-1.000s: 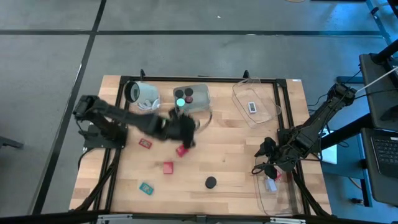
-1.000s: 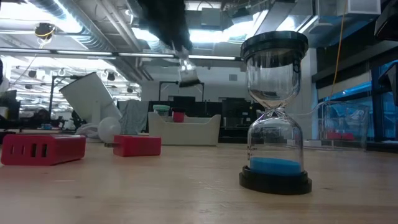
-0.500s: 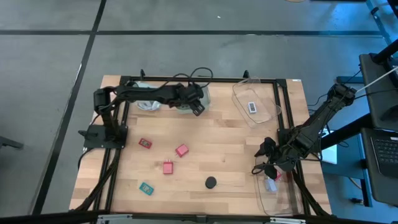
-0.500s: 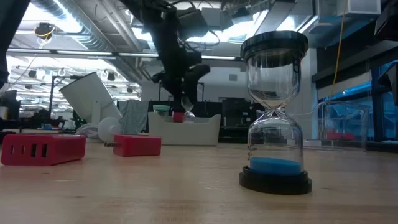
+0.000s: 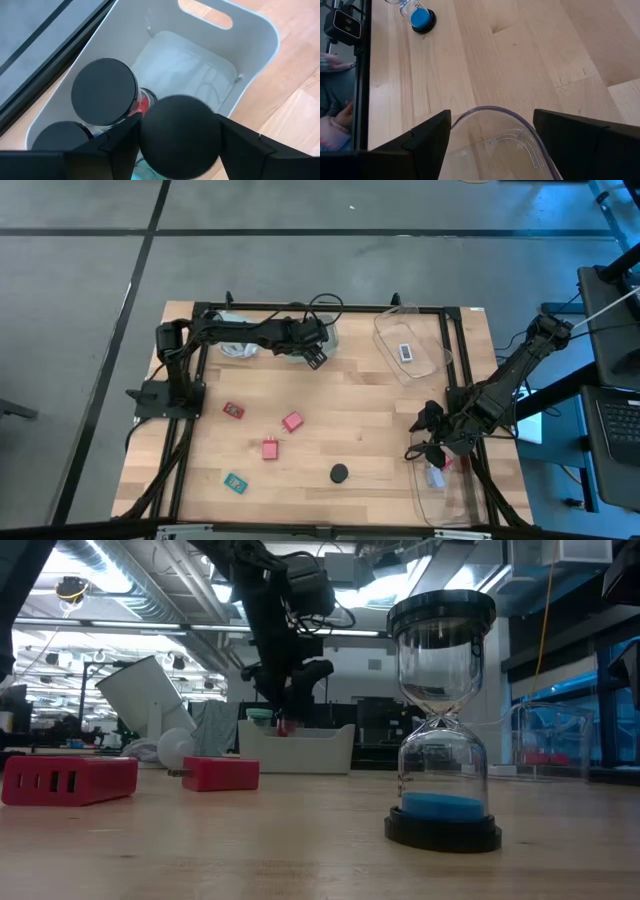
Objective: Pick & Place Office items
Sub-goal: Put the white hourglass into the gray bin, then put the blue hourglass into the gray bin
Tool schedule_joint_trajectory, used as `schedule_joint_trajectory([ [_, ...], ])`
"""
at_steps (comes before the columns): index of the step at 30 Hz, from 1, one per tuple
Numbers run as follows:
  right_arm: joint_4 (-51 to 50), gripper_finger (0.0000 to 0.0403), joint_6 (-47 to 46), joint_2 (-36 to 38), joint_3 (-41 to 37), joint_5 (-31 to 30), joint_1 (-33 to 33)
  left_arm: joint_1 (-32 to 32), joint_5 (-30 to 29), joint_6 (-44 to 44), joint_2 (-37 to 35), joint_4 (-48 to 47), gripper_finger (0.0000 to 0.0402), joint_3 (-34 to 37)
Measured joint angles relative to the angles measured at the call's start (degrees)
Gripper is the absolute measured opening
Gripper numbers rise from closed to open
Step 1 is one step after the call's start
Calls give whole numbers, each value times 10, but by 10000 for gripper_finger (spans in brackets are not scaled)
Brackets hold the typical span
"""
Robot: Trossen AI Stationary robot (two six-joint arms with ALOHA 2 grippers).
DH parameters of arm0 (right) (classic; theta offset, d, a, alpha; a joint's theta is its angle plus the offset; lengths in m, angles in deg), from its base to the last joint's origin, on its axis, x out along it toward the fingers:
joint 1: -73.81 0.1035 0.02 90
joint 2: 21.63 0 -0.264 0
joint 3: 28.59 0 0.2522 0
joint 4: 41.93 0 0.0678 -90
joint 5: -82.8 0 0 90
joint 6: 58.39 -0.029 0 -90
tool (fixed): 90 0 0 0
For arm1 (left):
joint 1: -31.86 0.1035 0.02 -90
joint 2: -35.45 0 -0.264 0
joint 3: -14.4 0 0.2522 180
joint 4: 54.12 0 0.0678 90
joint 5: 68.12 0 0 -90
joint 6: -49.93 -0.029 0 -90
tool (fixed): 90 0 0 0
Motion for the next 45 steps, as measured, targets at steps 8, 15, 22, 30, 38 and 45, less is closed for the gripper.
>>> schedule_joint_trajectory([
  [8,0,286,0,0,0,0,0,0,-25,-42,-9,2,238,0],
  [15,0,286,0,0,0,0,0,-8,-26,-66,-67,1,252,-24],
  [22,0,286,0,0,0,0,0,-74,97,-52,-122,11,253,-24],
  [30,0,286,0,0,0,0,0,-253,118,-77,-121,111,253,-3],
  [38,0,286,0,0,0,0,0,-399,0,-101,-72,204,253,-2],
  [45,0,286,0,0,0,0,0,-460,-79,-54,-5,229,259,-2],
])
